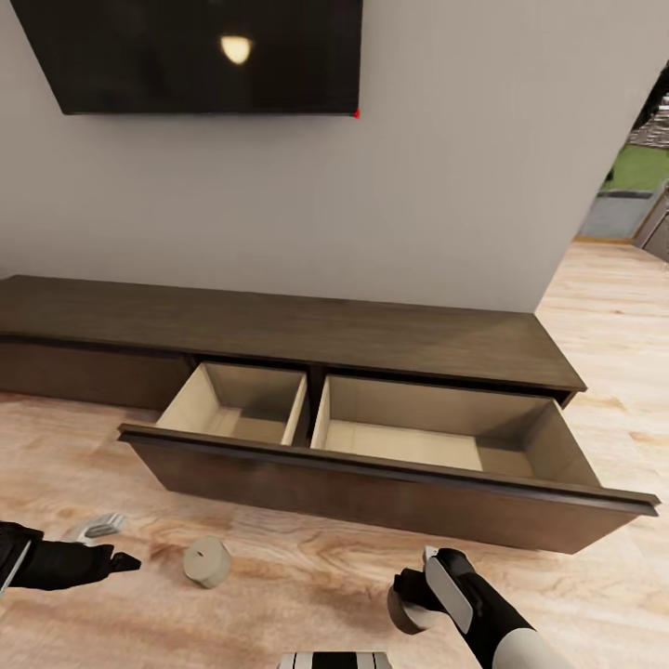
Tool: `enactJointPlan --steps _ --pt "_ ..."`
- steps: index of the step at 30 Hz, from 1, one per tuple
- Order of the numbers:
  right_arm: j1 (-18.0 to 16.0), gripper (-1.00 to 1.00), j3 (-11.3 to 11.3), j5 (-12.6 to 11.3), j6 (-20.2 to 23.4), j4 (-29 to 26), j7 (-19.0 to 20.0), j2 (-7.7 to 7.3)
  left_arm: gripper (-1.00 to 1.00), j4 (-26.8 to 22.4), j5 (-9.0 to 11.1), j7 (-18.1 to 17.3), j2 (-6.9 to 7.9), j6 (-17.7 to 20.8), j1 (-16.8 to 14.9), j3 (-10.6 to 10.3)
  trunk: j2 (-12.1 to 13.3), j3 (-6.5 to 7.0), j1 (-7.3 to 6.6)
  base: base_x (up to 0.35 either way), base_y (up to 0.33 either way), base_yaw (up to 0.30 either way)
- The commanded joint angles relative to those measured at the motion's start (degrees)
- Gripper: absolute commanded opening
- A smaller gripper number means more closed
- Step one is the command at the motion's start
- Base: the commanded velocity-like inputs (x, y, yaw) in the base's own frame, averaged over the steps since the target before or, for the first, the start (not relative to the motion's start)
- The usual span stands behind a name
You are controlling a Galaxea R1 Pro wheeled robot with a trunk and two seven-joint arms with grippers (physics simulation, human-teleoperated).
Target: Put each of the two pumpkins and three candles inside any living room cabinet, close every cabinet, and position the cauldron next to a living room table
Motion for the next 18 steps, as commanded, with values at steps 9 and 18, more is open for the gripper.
enactJointPlan --steps 9,18 --pt "0.0 -1.0 -0.4 -0.5 0.2 -0.1 0.0 0.13 1.0 0.0 -0.3 2.2 -1.59 -0.1 0.0 -0.3 0.1 2.0 -0.23 -0.111 0.0 0.0" --pt "0.1 -1.0 -0.2 -0.5 3.2 -3.7 -0.1 0.15 1.0 0.0 -0.3 12.9 -6.74 -0.4 0.0 -0.4 0.2 3.99 -0.46 -0.008 0.0 0.0"
